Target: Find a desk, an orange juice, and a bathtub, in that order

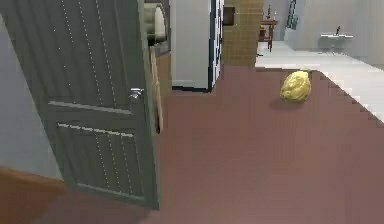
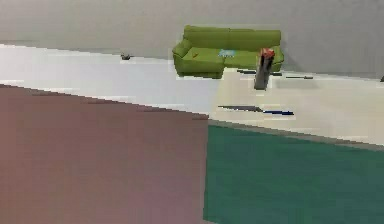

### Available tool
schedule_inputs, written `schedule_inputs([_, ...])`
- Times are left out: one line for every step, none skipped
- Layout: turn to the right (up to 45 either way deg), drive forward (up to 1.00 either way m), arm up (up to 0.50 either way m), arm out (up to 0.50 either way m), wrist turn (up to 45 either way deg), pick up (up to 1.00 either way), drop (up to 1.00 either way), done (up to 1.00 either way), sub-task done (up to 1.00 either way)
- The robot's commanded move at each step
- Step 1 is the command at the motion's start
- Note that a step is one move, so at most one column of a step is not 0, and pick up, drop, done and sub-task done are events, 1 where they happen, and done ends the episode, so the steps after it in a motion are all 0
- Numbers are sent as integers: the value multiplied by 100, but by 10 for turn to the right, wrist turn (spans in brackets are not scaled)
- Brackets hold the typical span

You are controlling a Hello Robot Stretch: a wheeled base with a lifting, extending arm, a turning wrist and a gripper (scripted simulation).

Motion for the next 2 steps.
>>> schedule_inputs([450,0,0,0,0,0,0,0,0])
schedule_inputs([30,0,0,0,0,0,0,0,0])
